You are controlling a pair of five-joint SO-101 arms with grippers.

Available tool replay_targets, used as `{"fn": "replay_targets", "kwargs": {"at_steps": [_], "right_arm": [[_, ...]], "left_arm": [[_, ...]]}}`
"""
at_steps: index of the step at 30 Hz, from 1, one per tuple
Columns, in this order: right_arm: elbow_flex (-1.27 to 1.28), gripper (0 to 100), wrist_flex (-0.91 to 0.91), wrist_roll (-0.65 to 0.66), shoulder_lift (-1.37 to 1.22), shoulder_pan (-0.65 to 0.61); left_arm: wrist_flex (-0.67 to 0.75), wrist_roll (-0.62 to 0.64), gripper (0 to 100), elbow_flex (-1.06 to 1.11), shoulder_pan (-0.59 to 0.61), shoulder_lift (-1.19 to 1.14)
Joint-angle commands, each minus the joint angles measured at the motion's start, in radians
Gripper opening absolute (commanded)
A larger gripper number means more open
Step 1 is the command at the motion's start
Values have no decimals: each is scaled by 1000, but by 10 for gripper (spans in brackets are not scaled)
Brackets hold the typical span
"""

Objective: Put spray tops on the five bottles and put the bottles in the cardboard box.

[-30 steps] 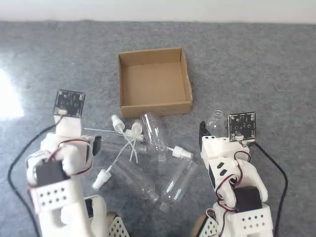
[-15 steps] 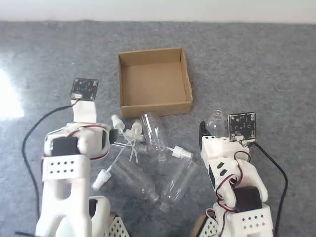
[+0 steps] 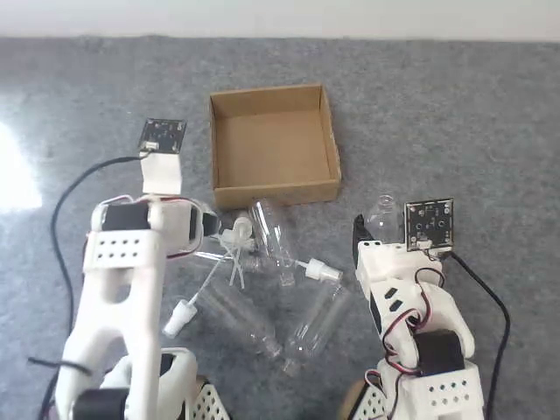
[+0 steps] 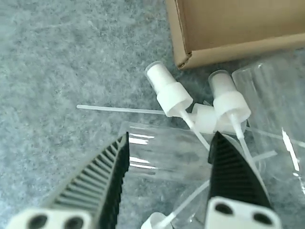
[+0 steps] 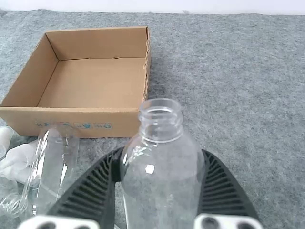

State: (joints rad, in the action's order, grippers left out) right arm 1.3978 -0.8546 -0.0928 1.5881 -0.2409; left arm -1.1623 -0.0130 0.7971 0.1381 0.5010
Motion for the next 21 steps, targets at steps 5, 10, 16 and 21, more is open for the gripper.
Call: {"fn": "replay_targets", "kwargs": {"at_steps": [5,10,16,21], "right_arm": [[-12,108,22,-2,18,-7],[-11,108,22,-2,18,-7],[-11,108,22,-2,18,-7],[-11,108,24,-2,18,-7]], "left_arm": [[121,12,257,-84,-5,-150],[180,44,257,-84,-5,-216],[230,66,257,-84,-29,-272],[233,68,214,-87,-64,-296]]}}
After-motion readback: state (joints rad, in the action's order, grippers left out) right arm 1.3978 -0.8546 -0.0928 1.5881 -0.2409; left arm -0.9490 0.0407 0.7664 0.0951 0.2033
